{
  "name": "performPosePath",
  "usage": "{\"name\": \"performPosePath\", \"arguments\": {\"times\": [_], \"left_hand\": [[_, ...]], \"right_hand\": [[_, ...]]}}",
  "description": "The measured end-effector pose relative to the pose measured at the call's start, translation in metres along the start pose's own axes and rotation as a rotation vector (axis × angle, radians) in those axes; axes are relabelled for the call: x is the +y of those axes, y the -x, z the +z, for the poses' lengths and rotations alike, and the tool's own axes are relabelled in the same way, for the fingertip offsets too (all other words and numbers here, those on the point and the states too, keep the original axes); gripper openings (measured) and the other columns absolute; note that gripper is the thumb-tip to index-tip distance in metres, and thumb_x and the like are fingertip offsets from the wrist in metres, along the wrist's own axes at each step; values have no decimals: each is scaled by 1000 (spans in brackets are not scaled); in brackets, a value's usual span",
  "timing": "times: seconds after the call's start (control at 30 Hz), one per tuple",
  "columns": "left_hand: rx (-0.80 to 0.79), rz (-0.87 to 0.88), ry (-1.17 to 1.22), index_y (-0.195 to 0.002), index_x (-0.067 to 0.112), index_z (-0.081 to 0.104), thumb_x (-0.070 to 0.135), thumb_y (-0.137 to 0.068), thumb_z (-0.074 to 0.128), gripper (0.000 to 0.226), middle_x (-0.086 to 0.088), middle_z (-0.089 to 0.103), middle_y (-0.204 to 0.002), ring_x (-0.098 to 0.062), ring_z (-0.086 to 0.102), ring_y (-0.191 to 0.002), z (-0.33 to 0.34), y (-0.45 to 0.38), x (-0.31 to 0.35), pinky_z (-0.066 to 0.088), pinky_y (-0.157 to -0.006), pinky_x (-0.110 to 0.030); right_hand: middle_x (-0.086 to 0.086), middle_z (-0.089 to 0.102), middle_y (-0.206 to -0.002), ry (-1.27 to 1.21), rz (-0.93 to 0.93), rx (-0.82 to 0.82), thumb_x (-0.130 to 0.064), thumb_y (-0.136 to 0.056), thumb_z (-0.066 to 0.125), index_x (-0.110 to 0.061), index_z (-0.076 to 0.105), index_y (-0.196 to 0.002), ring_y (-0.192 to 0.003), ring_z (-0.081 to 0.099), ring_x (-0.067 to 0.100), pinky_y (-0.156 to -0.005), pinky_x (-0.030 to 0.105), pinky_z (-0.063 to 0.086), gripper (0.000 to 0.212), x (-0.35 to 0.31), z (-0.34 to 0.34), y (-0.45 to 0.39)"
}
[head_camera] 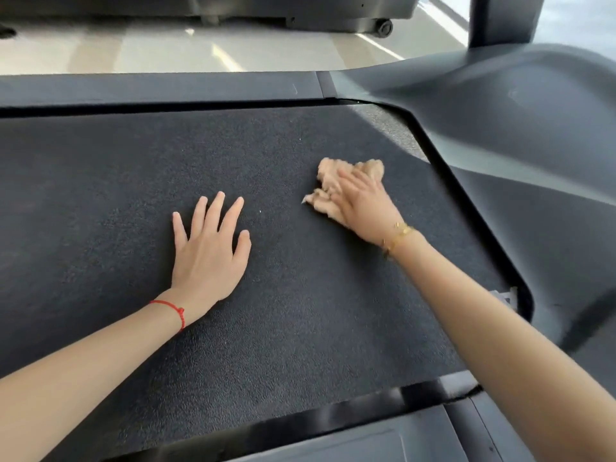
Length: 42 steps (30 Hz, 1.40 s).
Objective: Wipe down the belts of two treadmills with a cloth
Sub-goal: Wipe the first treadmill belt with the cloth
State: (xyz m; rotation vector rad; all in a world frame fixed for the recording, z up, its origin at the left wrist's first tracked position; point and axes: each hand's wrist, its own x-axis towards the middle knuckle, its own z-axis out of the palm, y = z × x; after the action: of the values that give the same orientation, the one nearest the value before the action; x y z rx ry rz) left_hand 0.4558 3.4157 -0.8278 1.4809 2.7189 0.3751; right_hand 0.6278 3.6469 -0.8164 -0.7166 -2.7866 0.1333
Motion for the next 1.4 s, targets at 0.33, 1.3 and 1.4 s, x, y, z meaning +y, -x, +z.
{"name": "performPosePath", "arguments": {"times": [0.33, 1.3, 1.4], "left_hand": [[13, 9, -99, -155, 23, 29, 45, -97, 20, 63, -5, 27, -162, -27, 19, -150, 0, -1, 2, 16, -117, -63], [-12, 3, -108, -157, 26, 23, 45, -96, 17, 64, -4, 21, -164, -27, 15, -152, -2, -3, 3, 12, -118, -64], [-7, 7, -109, -157, 25, 24, 45, -96, 16, 65, -5, 23, -163, -28, 16, -151, -1, -3, 3, 12, -117, -65]], "right_hand": [[12, 53, -140, -56, -190, -93, -35, -102, 41, -8, 56, -132, -133, 43, 33, -114, 49, 26, 43, -60, 21, -66], [13, 64, -103, 20, -137, -16, -55, -98, 32, -8, 64, -110, -102, 58, 35, -101, 44, 34, 58, 22, 2, -110], [3, 64, -106, -165, -242, -23, -43, -100, 44, -13, 64, -101, -104, 58, 32, -99, 39, 36, 36, -13, 0, -62]]}}
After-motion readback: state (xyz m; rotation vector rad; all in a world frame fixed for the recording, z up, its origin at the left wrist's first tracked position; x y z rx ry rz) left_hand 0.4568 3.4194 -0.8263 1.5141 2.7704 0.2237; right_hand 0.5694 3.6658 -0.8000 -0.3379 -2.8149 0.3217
